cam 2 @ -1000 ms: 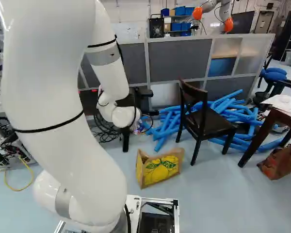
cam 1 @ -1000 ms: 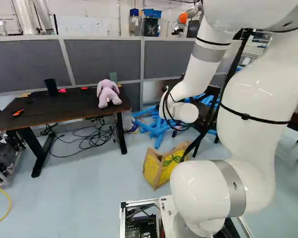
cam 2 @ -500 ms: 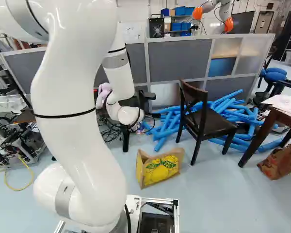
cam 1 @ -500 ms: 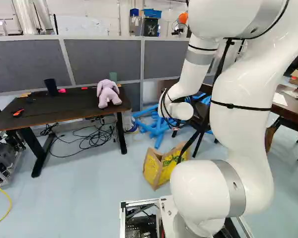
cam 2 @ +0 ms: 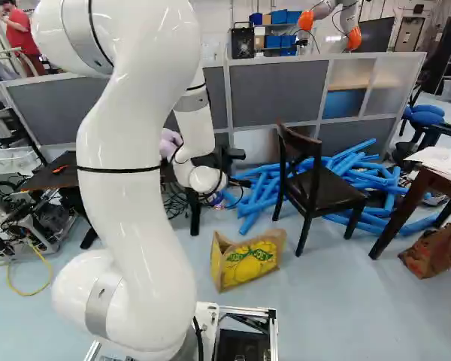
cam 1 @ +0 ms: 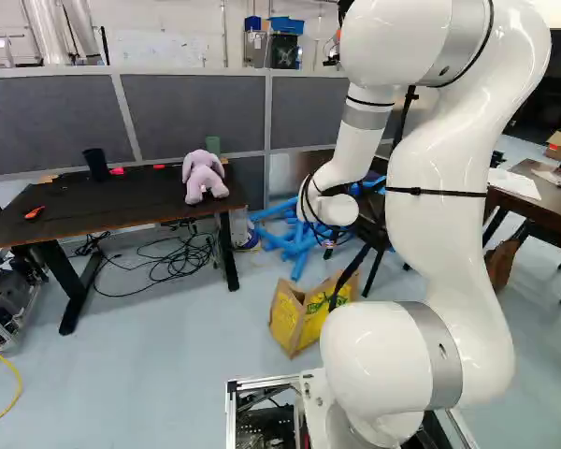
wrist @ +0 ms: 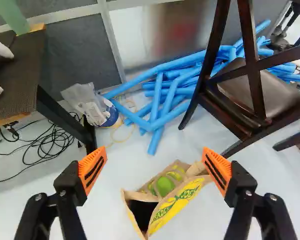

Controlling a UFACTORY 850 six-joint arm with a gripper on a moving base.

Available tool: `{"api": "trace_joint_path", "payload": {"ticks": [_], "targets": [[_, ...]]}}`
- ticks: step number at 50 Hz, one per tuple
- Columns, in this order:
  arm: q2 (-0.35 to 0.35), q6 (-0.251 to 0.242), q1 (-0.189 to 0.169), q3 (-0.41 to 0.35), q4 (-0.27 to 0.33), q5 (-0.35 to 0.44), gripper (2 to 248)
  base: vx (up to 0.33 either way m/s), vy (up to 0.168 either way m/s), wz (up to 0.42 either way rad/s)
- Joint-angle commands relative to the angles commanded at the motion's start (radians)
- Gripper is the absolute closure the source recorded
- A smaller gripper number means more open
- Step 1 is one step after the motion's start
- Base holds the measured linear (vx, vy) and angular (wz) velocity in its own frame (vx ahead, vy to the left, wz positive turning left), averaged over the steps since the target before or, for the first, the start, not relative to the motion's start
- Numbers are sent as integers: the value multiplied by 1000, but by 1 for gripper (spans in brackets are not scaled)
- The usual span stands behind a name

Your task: Pick up the bag on the ground and place it on the table

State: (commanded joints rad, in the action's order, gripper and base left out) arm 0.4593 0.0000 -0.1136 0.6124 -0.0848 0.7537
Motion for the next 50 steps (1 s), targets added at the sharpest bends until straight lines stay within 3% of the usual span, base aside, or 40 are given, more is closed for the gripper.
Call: {"api": "trace_joint_path", "payload": {"ticks": [50], "targets": [[216,0,-46,144,-50,-68,3,0,0,0]]}}
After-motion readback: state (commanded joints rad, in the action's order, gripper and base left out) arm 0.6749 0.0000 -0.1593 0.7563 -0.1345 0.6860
